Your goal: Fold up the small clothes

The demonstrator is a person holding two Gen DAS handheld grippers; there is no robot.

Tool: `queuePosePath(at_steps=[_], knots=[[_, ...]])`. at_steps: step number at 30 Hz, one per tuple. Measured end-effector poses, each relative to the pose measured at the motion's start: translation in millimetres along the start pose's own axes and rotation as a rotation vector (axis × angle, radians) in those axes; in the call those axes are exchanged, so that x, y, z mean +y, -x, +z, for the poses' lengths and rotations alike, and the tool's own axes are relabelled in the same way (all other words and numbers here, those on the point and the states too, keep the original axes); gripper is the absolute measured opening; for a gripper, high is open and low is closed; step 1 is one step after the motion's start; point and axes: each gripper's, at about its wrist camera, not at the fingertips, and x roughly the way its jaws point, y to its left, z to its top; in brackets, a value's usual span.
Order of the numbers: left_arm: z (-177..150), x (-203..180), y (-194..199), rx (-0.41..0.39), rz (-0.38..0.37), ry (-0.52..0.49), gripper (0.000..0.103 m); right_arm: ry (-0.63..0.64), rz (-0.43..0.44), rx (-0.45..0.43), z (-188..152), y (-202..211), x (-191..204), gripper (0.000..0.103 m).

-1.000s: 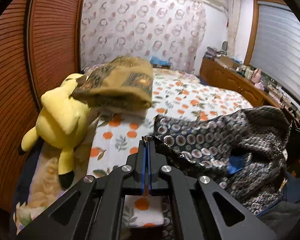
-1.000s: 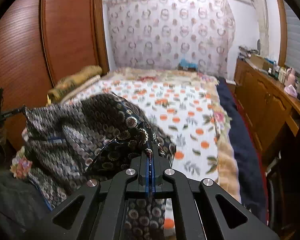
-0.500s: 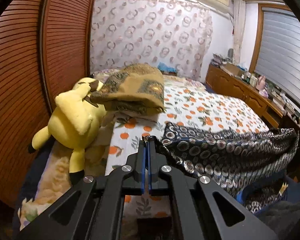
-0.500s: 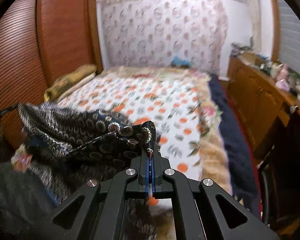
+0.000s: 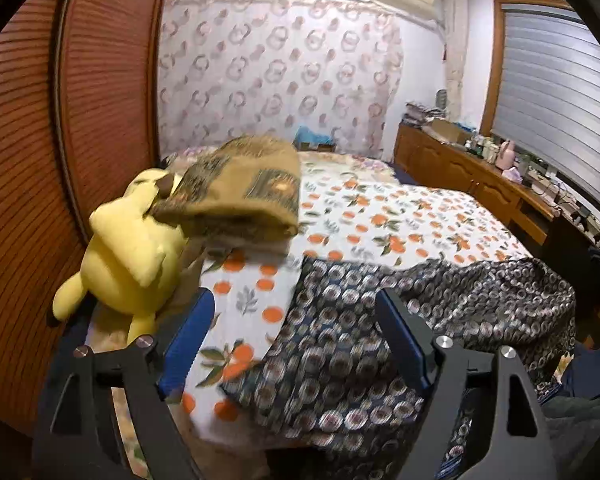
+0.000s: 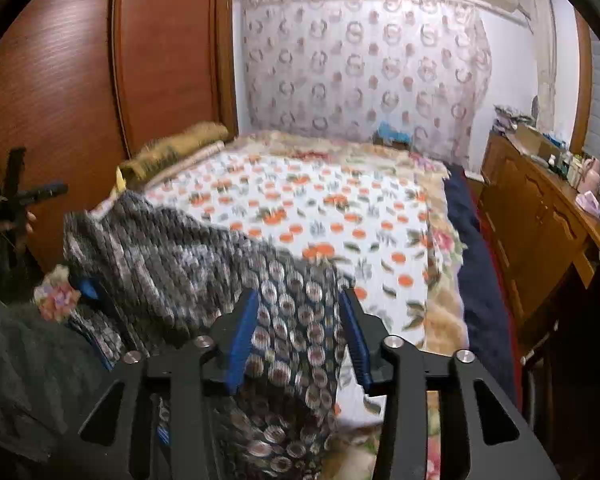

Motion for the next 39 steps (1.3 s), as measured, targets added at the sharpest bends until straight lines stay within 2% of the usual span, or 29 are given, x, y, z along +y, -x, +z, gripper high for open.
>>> queuePosePath(at_steps=[1,3,6,9,13,14,16,17,24,26,29,30,31,32,33,34,35,36,39], knots=[[3.4,-1.7,-3.0,-0.004,-0.003,-0.006,0.083,-0.003,-0.010,-0.013,5.1,1.5,-1.6,0.055],[11.2,-5.8,-13.1,-0.003,0.005,-0.021,0.083,-0.003,-0.046,-0.020,10.2,-3.1,-4.6,0.056],[23.3,-9.9,-36.9,0.027,-0.008,-0.040,0.083,-0.021,-0.065,-0.009,19.0,-22.9,-7.9,0.062],[30.4,-9.9,-61.2,0.071,-0.026,-0.049,0.083,-0.030,-0.071,0.030,23.3,-58.7,-8.5,0.064],[36.2,-6.4,-93.4,0.141,-0.010,-0.076,0.083,-0.046,-0.045,0.111,20.1,-106.2,-8.5,0.065],[36.2,-5.6,-101.6,0.168,-0.011,-0.081,0.083,-0.055,-0.041,0.132,19.4,-114.9,-9.7,0.065],[34.2,-4.0,-114.2,0.211,-0.020,-0.087,0.074,-0.077,-0.037,0.174,17.0,-134.4,-15.9,0.065],[31.5,-3.4,-121.6,0.237,-0.017,-0.090,0.073,-0.085,-0.036,0.191,16.1,-141.5,-19.1,0.065],[6.9,-3.3,-146.7,0.351,-0.044,-0.083,0.071,-0.142,-0.029,0.263,11.5,-163.9,-29.1,0.065],[3.1,-6.4,-150.1,0.362,-0.058,-0.081,0.068,-0.152,-0.015,0.269,9.0,-169.6,-30.8,0.065],[-0.4,-9.6,-155.9,0.382,-0.072,-0.084,0.055,-0.160,0.000,0.289,5.9,-172.7,-29.0,0.065],[-0.6,-10.7,-156.7,0.382,-0.070,-0.088,0.049,-0.156,0.000,0.284,5.9,-175.4,-28.4,0.065],[0.1,-12.6,-157.0,0.380,-0.068,-0.096,0.035,-0.151,-0.002,0.283,6.3,-180.4,-28.9,0.064],[0.8,-13.4,-157.2,0.382,-0.069,-0.097,0.028,-0.149,0.001,0.283,6.8,-181.7,-28.5,0.061],[1.9,-13.7,-157.1,0.388,-0.083,-0.091,0.016,-0.147,0.006,0.279,6.0,-181.6,-27.9,0.050],[2.8,-14.7,-157.3,0.390,-0.099,-0.086,0.006,-0.143,0.011,0.274,4.9,-179.1,-26.2,0.035],[3.4,-17.5,-155.3,0.383,-0.111,-0.089,0.005,-0.134,0.016,0.272,4.8,-179.2,-23.9,0.025],[4.2,-20.2,-151.2,0.368,-0.123,-0.092,0.004,-0.122,0.026,0.274,3.9,-179.3,-21.1,0.009],[14.3,-29.1,-131.4,0.298,-0.160,-0.088,0.003,-0.090,0.071,0.242,4.0,-171.4,-12.2,0.007]])
